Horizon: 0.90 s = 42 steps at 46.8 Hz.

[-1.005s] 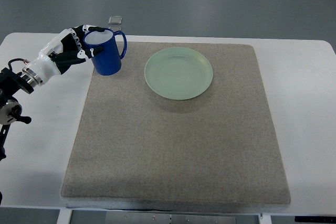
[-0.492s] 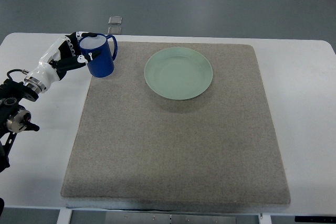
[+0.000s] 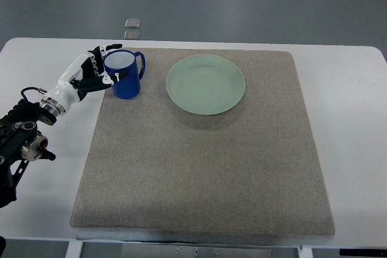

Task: Place cup left of plate with left hand

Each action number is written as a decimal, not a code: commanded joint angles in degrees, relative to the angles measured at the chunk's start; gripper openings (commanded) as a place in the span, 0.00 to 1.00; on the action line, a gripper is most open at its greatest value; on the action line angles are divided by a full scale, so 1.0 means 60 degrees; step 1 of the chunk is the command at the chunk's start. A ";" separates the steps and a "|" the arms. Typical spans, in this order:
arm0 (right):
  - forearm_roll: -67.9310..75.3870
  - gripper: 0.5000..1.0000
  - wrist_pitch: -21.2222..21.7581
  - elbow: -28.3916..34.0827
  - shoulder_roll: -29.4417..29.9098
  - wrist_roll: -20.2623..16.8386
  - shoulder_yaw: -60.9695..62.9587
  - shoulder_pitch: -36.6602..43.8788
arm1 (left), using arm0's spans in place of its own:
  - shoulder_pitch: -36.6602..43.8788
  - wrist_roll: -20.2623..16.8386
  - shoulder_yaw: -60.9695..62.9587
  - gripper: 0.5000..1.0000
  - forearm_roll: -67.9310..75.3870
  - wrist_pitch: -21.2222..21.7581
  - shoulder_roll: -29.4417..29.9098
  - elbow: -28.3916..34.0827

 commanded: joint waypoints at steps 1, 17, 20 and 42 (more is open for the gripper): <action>0.0000 0.86 0.0000 0.0000 0.0000 0.0012 0.0000 0.0000 | 0.0064 -0.0127 0.0010 0.77 -0.0025 -0.0016 0.0080 -0.0069; 0.0000 0.86 0.0000 0.0000 0.0000 -0.0002 0.0000 0.0000 | 0.0064 -0.0141 -0.0004 0.92 -0.0098 -0.0060 0.0198 -0.0098; 0.0000 0.86 0.0000 0.0000 0.0000 -0.0002 0.0000 0.0000 | 0.0049 -0.0141 -0.0004 0.92 -0.0303 -0.0046 0.0314 -0.0171; 0.0000 0.86 0.0014 0.0000 0.0000 -0.0002 0.0000 0.0000 | -0.0536 0.0341 0.0054 1.00 -0.4930 -0.1114 0.1926 -0.0640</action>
